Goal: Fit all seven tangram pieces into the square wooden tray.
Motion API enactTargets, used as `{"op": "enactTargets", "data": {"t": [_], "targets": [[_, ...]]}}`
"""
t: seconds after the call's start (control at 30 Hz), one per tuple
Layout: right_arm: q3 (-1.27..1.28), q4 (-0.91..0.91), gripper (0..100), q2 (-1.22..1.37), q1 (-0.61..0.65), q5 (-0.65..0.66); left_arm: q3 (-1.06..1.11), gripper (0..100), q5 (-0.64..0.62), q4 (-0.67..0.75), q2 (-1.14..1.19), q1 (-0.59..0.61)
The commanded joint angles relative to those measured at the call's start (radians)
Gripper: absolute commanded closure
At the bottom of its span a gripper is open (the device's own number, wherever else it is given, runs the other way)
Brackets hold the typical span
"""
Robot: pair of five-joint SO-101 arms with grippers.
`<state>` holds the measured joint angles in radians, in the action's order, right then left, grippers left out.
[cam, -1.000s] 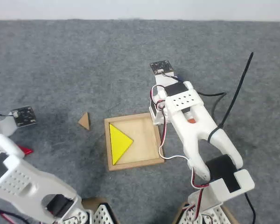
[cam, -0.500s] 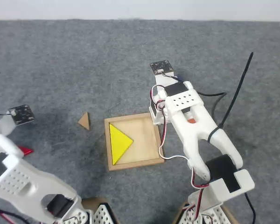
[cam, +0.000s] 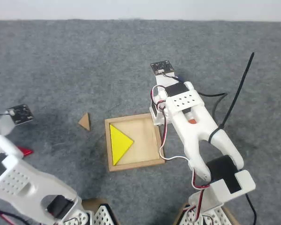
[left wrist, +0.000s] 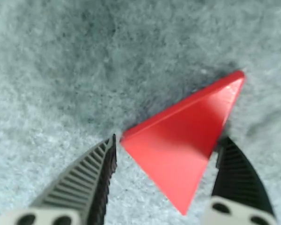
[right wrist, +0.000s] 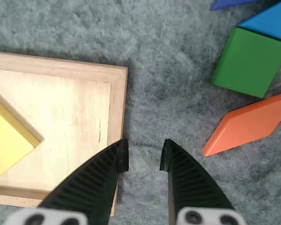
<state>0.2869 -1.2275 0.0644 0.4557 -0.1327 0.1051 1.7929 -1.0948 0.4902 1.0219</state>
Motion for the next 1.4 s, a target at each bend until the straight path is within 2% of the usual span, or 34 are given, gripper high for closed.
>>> {"op": "enactTargets", "data": {"t": [0.0,0.3,0.5,0.73,0.93,1.23,1.37], "targets": [[-0.008,0.012,87.9,-0.064,-0.008,0.011,-0.004,68,0.032,-0.012,0.049,-0.014],[-0.008,0.012,87.9,-0.064,-0.008,0.011,0.001,68,0.035,-0.048,0.049,-0.02],[-0.008,0.01,87.9,-0.064,-0.012,0.011,-0.002,78,0.035,-0.12,0.048,-0.02],[-0.008,0.01,87.9,-0.064,-0.012,0.011,0.001,78,0.037,-0.149,0.04,0.012],[-0.008,0.01,87.9,-0.064,-0.01,0.011,-0.021,79,0.028,-0.27,0.038,0.031],[-0.008,0.01,87.9,-0.064,-0.01,0.011,-0.143,79,-0.186,-0.585,0.038,0.028],[-0.008,0.01,87.9,-0.064,-0.01,0.011,-0.16,84,-0.278,-0.657,0.038,0.026]]}}
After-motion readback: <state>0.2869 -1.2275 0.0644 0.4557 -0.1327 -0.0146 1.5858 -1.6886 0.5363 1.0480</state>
